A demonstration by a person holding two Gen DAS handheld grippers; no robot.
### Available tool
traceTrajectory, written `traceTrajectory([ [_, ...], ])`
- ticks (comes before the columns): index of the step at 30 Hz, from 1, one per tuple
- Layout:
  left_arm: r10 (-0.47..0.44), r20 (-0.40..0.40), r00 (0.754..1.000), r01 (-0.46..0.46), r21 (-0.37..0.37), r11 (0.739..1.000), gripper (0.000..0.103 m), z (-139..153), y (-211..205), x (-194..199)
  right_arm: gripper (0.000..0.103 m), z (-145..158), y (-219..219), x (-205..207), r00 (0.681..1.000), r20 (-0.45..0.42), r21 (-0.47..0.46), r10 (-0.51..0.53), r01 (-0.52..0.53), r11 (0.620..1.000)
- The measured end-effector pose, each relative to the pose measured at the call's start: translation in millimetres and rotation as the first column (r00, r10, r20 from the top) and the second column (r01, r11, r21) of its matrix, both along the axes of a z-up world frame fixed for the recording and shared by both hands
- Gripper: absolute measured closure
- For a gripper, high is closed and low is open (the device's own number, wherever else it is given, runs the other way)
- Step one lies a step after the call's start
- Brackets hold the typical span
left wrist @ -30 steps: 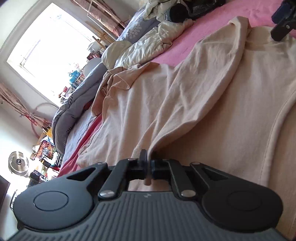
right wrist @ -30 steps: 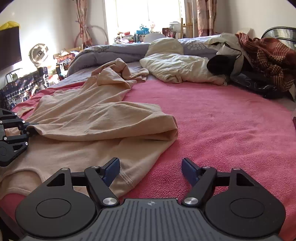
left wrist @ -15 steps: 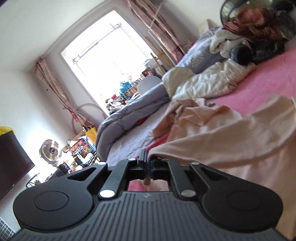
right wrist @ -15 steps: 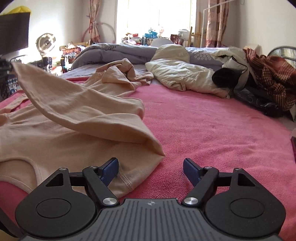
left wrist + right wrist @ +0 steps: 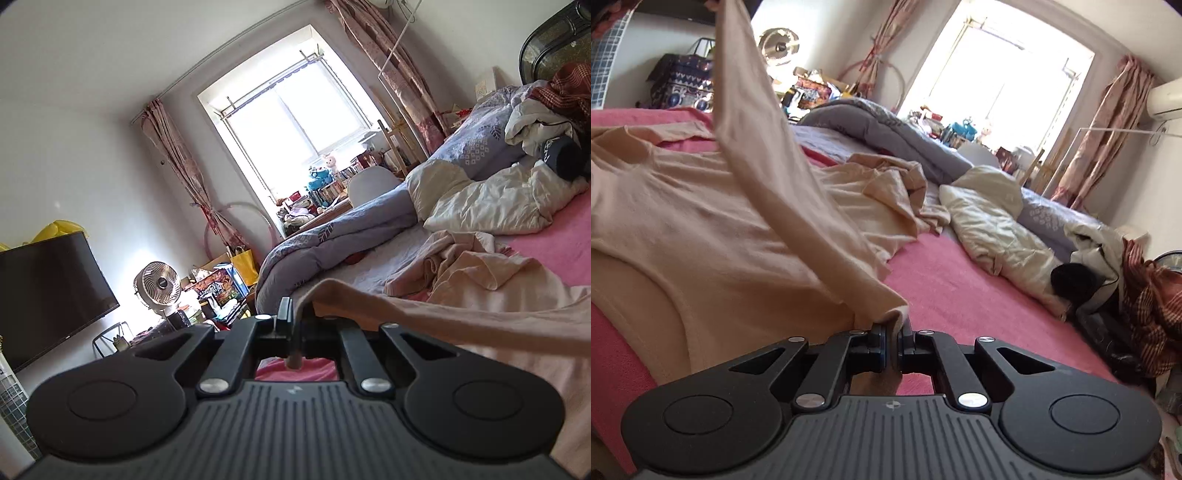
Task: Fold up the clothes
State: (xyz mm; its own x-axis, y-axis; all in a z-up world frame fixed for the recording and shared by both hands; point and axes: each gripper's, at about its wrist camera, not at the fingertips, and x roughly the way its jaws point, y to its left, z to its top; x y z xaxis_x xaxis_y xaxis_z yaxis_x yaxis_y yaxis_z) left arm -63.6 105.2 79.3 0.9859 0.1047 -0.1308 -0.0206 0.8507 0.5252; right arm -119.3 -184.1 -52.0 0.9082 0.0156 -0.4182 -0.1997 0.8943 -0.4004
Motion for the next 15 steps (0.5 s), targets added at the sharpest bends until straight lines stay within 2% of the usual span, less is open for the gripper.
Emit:
traceTrajectory([
  [2, -0.011, -0.019, 1.0, 0.011, -0.007, 1.0, 0.097, -6.5, 0.3, -5.7, 0.096, 18.8, -14.2, 1.8, 0.998, 0.048, 0.075, -0.043, 0.039, 0.996],
  [4, -0.018, -0.035, 0.999, 0.018, 0.001, 1.0, 0.097, -16.7, -1.3, -15.4, 0.095, 28.8, -29.7, 2.7, 0.993, 0.068, 0.106, -0.094, 0.086, 0.991],
  [7, -0.031, -0.091, 0.995, 0.031, -0.001, 1.0, 0.096, -37.6, -1.8, -29.7, 0.095, 13.1, -45.0, 5.6, 0.99, 0.002, 0.091, -0.144, 0.143, 0.985],
  [9, -0.032, -0.149, 0.988, 0.034, 0.005, 0.999, 0.095, -55.9, -2.9, -37.1, 0.095, -4.5, -47.1, 4.6, 0.987, -0.065, 0.072, -0.145, 0.15, 0.986],
  [11, -0.023, -0.188, 0.982, 0.029, 0.027, 0.999, 0.095, -70.8, -4.9, -43.0, 0.093, -19.4, -41.5, 0.1, 0.986, -0.084, 0.041, -0.142, 0.145, 0.989],
  [13, -0.028, -0.206, 0.978, 0.035, 0.031, 0.999, 0.094, -77.1, -7.2, -45.8, 0.083, -23.4, -35.0, -1.6, 0.988, -0.067, 0.038, -0.142, 0.145, 0.989],
  [15, -0.031, -0.215, 0.976, 0.039, 0.033, 0.999, 0.094, -80.5, -9.7, -48.3, 0.043, -23.4, -29.8, -1.4, 0.99, -0.009, 0.026, -0.142, 0.142, 0.989],
])
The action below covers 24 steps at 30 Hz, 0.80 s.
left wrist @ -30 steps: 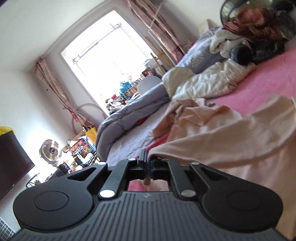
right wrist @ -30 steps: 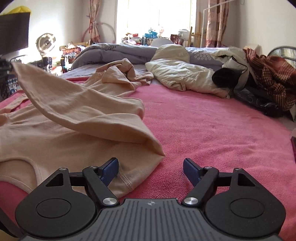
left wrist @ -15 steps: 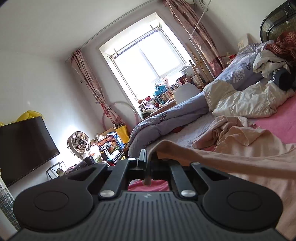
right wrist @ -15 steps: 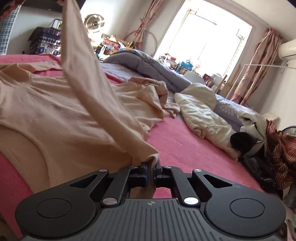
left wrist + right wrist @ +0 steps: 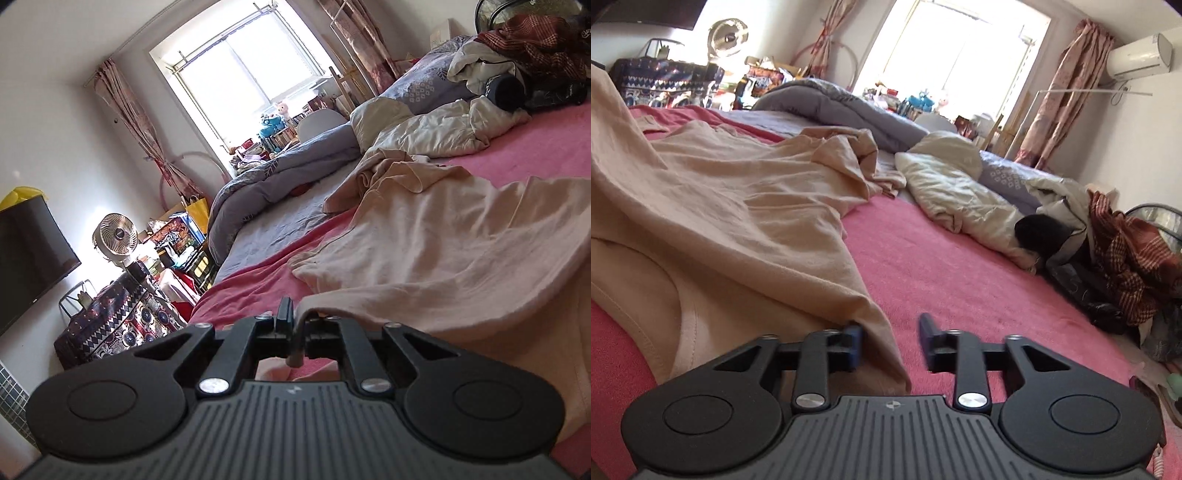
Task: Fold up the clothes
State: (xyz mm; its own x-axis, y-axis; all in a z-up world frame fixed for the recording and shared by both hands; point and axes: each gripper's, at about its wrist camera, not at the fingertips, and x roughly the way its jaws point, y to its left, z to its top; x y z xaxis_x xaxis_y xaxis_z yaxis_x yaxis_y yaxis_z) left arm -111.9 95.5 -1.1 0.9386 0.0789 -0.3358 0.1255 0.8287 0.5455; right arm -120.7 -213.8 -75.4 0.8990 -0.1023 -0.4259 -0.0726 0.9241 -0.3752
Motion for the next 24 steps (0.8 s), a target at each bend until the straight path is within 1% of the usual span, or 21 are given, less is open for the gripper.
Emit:
traceTrajectory([
  [1, -0.003, 0.001, 1.0, 0.003, 0.007, 1.0, 0.094, 1.2, -1.4, -3.2, 0.043, 0.3, 1.8, 0.6, 1.0, 0.026, -0.009, 0.008, -0.008, 1.0],
  [2, -0.005, 0.003, 1.0, 0.005, 0.013, 1.0, 0.094, 2.3, -2.6, -6.2, 0.046, 1.0, 2.3, 2.3, 0.999, 0.03, -0.008, 0.023, -0.023, 1.0],
  [4, -0.007, 0.005, 1.0, 0.007, 0.015, 1.0, 0.093, 3.7, -3.0, -7.9, 0.08, 4.5, 1.4, 7.7, 0.999, 0.006, 0.018, 0.049, -0.049, 0.999],
  [5, -0.008, 0.006, 1.0, 0.008, 0.015, 1.0, 0.093, 4.3, -3.3, -8.2, 0.099, 7.0, -0.2, 9.7, 0.999, -0.002, 0.03, 0.048, -0.048, 0.998],
  [7, -0.004, 0.012, 1.0, 0.004, 0.011, 1.0, 0.093, 5.7, -4.0, -8.2, 0.098, 13.7, -7.1, 10.4, 0.999, 0.02, 0.064, 0.038, -0.039, 0.997],
  [11, -0.016, 0.017, 1.0, 0.016, 0.001, 1.0, 0.092, 9.7, -3.7, -8.2, 0.098, 32.6, -26.4, -0.1, 0.994, 0.104, 0.154, -0.034, 0.017, 0.988],
  [13, -0.024, 0.009, 1.0, 0.024, 0.006, 1.0, 0.092, 6.5, -6.9, -9.7, 0.097, 32.4, -35.3, -3.4, 0.994, 0.098, 0.188, -0.055, 0.035, 0.981],
  [15, -0.03, -0.004, 1.0, 0.03, 0.008, 1.0, 0.092, 2.0, -9.7, -11.5, 0.09, 20.8, -35.4, -0.4, 0.997, 0.048, 0.144, -0.058, 0.05, 0.988],
  [16, -0.033, -0.011, 0.999, 0.033, 0.009, 0.999, 0.092, -0.3, -11.1, -12.6, 0.089, 13.2, -32.4, -0.4, 0.998, 0.033, 0.101, -0.049, 0.046, 0.994],
  [17, -0.035, -0.018, 0.999, 0.035, 0.014, 0.999, 0.092, -3.1, -12.3, -14.7, 0.087, 7.1, -27.2, -2.1, 0.999, 0.034, 0.05, -0.033, 0.031, 0.998],
  [19, -0.039, -0.029, 0.999, 0.04, 0.025, 0.999, 0.092, -7.9, -13.6, -20.2, 0.084, -0.6, -11.6, -7.8, 0.997, 0.067, -0.057, 0.033, -0.03, 0.998],
  [20, -0.039, -0.028, 0.999, 0.04, 0.028, 0.999, 0.092, -7.6, -14.0, -20.4, 0.07, -1.8, -4.6, -9.8, 0.993, 0.086, -0.097, 0.075, -0.067, 0.993],
  [21, -0.038, -0.027, 0.999, 0.039, 0.031, 0.999, 0.092, -7.3, -14.3, -20.6, 0.053, -2.7, 2.6, -9.0, 0.989, 0.097, -0.125, 0.113, -0.1, 0.987],
  [22, -0.038, -0.025, 0.999, 0.039, 0.033, 0.999, 0.092, -6.7, -14.7, -20.5, 0.051, -3.5, 9.8, -8.2, 0.983, 0.107, -0.152, 0.15, -0.133, 0.979],
  [23, -0.035, -0.018, 0.999, 0.036, 0.029, 0.999, 0.092, -3.8, -14.5, -18.4, 0.055, -4.2, 16.4, -6.7, 0.976, 0.112, -0.177, 0.185, -0.164, 0.971],
  [24, -0.033, -0.01, 0.999, 0.033, 0.025, 0.999, 0.092, -0.8, -14.4, -16.4, 0.079, -3.3, 18.7, -0.5, 0.976, 0.093, -0.181, 0.198, -0.179, 0.967],
])
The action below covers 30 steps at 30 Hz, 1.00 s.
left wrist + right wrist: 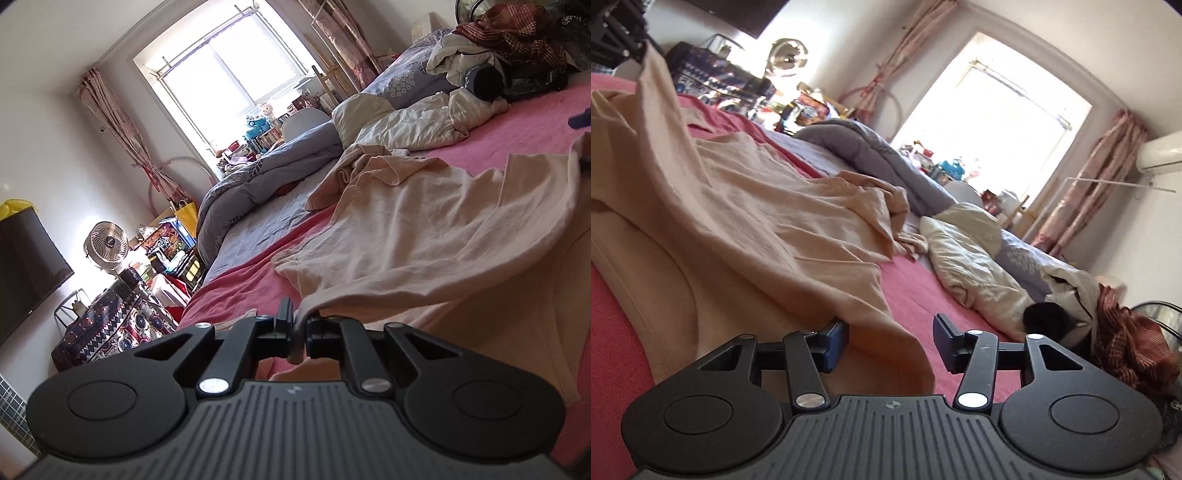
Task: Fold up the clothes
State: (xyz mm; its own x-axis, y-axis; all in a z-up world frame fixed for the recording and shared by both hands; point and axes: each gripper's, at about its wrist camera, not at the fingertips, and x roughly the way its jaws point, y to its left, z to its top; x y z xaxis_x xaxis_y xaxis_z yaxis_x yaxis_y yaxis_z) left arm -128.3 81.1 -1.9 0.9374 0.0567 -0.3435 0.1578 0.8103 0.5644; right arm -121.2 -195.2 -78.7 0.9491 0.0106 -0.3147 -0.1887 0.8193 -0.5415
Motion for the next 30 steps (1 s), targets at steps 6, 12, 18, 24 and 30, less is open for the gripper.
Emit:
traceTrajectory([
  [6, -0.025, 0.065, 0.998, 0.029, -0.056, 0.998, 0.09, 24.0, -3.4, -1.7, 0.099, 36.4, -23.8, 10.9, 0.987, 0.065, 0.17, -0.144, 0.131, 0.977],
  [12, -0.078, -0.077, 0.994, 0.079, 0.012, 0.997, 0.087, -20.2, -16.2, -15.1, 0.099, 8.1, -48.0, -4.9, 0.982, -0.051, 0.163, -0.181, 0.187, 0.969],
  [18, -0.1, -0.215, 0.971, 0.12, 0.082, 0.989, 0.086, -56.5, -17.4, -44.1, 0.099, -18.1, -55.8, -29.7, 0.968, -0.129, 0.138, -0.213, 0.23, 0.963],
  [24, -0.039, -0.232, 0.972, 0.059, 0.078, 0.995, 0.085, -57.6, -7.5, -48.7, 0.095, -2.5, -71.7, -27.7, 0.958, -0.177, 0.286, -0.224, 0.268, 0.92],
  [30, -0.02, -0.304, 0.952, -0.073, -0.29, 0.954, 0.064, -21.2, 31.3, -53.6, 0.065, 13.6, -108.9, -24.8, 0.93, -0.353, 0.628, -0.103, 0.317, 0.711],
])
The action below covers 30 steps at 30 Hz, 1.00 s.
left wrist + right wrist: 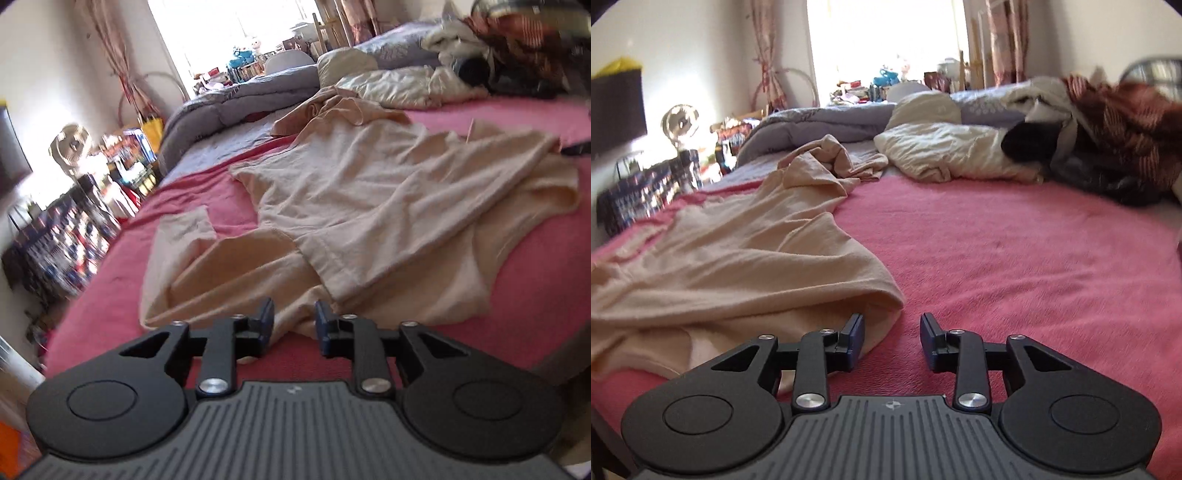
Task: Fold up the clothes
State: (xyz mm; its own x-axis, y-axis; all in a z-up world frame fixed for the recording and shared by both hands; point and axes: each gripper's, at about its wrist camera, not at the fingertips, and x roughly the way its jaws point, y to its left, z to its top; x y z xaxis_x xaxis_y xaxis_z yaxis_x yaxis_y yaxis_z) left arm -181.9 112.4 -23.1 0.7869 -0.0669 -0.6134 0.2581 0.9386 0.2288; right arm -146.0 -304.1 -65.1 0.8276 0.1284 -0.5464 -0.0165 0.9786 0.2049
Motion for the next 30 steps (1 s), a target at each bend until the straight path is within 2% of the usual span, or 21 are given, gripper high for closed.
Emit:
traceTrajectory([
  [1, -0.014, -0.04, 0.999, 0.009, -0.114, 0.993, 0.063, 3.4, 6.0, -1.5, 0.063, -0.1, -5.7, -1.9, 1.0, -0.015, 0.078, 0.001, 0.0, 0.997],
  [2, -0.016, -0.088, 0.996, -0.004, -0.223, 0.975, 0.063, 3.2, 11.6, -0.8, 0.06, -0.2, -11.1, -3.8, 1.0, -0.028, 0.152, 0.004, 0.0, 0.988],
  [4, -0.015, -0.184, 0.983, -0.066, -0.423, 0.904, 0.063, -1.9, 22.8, 2.7, 0.059, 0.0, -15.6, -9.4, 0.999, -0.04, 0.253, 0.021, -0.01, 0.967],
  [5, -0.005, -0.233, 0.973, -0.121, -0.523, 0.844, 0.063, -9.0, 30.2, 5.7, 0.059, 0.6, -17.5, -12.3, 0.998, -0.049, 0.316, 0.03, -0.013, 0.949],
  [6, -0.001, -0.281, 0.96, -0.178, -0.611, 0.771, 0.063, -16.2, 37.5, 8.7, 0.059, 0.3, -18.9, -15.5, 0.998, -0.054, 0.365, 0.033, -0.011, 0.931],
  [7, 0.004, -0.32, 0.947, -0.23, -0.671, 0.705, 0.063, -24.1, 42.9, 10.8, 0.058, -0.4, -19.1, -20.6, 0.998, -0.058, 0.406, 0.031, -0.005, 0.914],
  [8, 0.022, -0.359, 0.933, -0.285, -0.7, 0.655, 0.063, -30.9, 45.9, 11.9, 0.058, -0.6, -18.4, -25.7, 0.998, -0.062, 0.436, 0.027, 0.002, 0.9],
  [9, 0.08, -0.366, 0.927, -0.313, -0.638, 0.704, 0.063, -31.4, 37.8, 10.9, 0.056, 2.5, -10.6, -30.2, 0.998, -0.062, 0.377, 0.009, 0.015, 0.926],
  [10, 0.129, -0.313, 0.941, -0.284, -0.518, 0.807, 0.063, -26.2, 22.5, 7.2, 0.056, 7.5, 4.7, -36.2, 0.999, -0.043, 0.245, 0.003, 0.008, 0.97],
  [11, 0.143, -0.212, 0.967, -0.213, -0.354, 0.911, 0.063, -18.1, 1.5, -0.5, 0.053, 10.7, 20.7, -42.4, 1.0, -0.011, 0.133, 0.014, -0.012, 0.991],
  [12, 0.102, -0.131, 0.986, -0.132, -0.247, 0.96, 0.058, -13.3, -16.2, -8.3, 0.049, 13.8, 36.7, -48.7, 0.999, 0.019, 0.019, 0.028, -0.028, 0.999],
  [13, 0.051, -0.06, 0.997, -0.059, -0.142, 0.988, 0.048, -8.8, -33.1, -15.6, 0.047, 16.7, 52.1, -54.6, 0.998, 0.047, -0.085, 0.046, -0.041, 0.996],
  [15, -0.036, -0.029, 0.999, 0.032, -0.127, 0.991, 0.039, -5.2, -53.0, -20.8, 0.045, 17.5, 70.0, -57.5, 0.995, 0.073, -0.118, 0.069, -0.06, 0.991],
  [17, -0.061, -0.024, 0.998, 0.057, -0.132, 0.99, 0.039, -6.5, -67.5, -18.2, 0.045, 16.2, 86.2, -54.3, 0.993, 0.089, -0.16, 0.081, -0.066, 0.985],
  [23, -0.055, -0.011, 0.998, 0.055, -0.003, 0.998, 0.038, -22.4, -100.0, -9.2, 0.046, 6.6, 122.2, -42.4, 0.989, 0.075, -0.301, 0.129, -0.101, 0.948],
  [25, -0.063, 0.003, 0.998, 0.063, 0.055, 0.997, 0.037, -27.0, -107.1, -12.0, 0.045, 6.3, 128.8, -45.4, 0.986, 0.083, -0.333, 0.148, -0.112, 0.936],
  [28, -0.03, 0.028, 0.999, 0.025, 0.139, 0.99, 0.034, -38.8, -113.2, -9.0, 0.045, 2.0, 139.5, -47.8, 0.983, 0.104, -0.423, 0.149, -0.092, 0.902],
  [29, -0.021, 0.032, 0.999, 0.015, 0.158, 0.987, 0.034, -42.6, -114.3, -6.7, 0.047, -3.6, 143.8, -48.2, 0.984, 0.104, -0.458, 0.143, -0.08, 0.885],
  [30, -0.029, 0.034, 0.999, 0.023, 0.161, 0.987, 0.037, -44.8, -114.9, -5.0, 0.055, -7.1, 144.4, -46.4, 0.986, 0.093, -0.473, 0.141, -0.081, 0.877],
])
